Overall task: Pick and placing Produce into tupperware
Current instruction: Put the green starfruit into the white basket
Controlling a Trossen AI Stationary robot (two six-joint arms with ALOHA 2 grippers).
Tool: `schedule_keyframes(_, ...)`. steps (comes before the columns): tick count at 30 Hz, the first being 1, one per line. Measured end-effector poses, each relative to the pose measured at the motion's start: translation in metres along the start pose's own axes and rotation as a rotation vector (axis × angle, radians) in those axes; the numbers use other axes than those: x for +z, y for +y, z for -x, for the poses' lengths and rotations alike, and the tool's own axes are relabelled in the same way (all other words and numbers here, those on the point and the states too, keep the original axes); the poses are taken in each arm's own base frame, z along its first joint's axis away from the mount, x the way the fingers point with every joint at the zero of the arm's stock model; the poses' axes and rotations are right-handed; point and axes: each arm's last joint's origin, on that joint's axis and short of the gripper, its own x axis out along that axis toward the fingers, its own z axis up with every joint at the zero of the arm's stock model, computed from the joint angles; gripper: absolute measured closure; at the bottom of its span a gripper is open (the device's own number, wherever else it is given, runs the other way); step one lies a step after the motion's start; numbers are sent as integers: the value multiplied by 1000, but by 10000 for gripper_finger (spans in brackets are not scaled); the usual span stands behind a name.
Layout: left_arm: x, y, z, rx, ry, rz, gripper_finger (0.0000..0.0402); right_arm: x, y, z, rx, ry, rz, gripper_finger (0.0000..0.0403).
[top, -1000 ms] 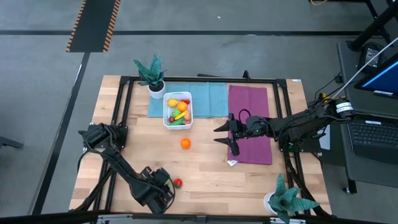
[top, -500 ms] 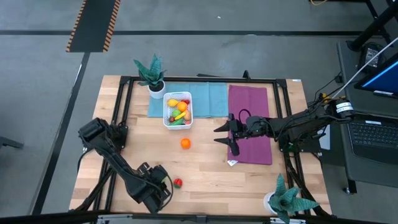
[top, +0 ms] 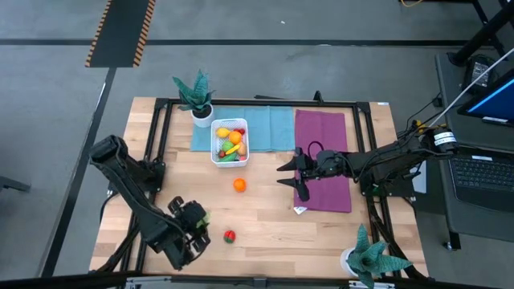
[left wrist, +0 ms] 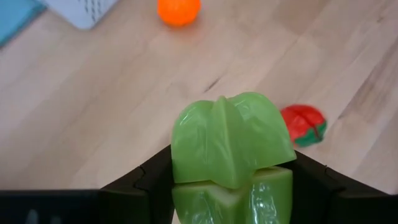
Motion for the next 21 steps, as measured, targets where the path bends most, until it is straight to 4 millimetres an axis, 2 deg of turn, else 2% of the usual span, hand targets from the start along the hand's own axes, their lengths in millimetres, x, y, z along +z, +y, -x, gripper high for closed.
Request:
schedule_keyframes(8, -5, 2, 11, -42, -133, -30, 194, 0, 0, 0, -1, 1, 0, 190)
schedule_keyframes(16, -19, 2, 29, -140, -491, -72, 193, 0, 0, 0, 0, 1, 1, 190)
schedule_keyframes(21, -31, 6, 24, -179, -659, -91, 193, 0, 0, 0, -1, 1, 2, 190)
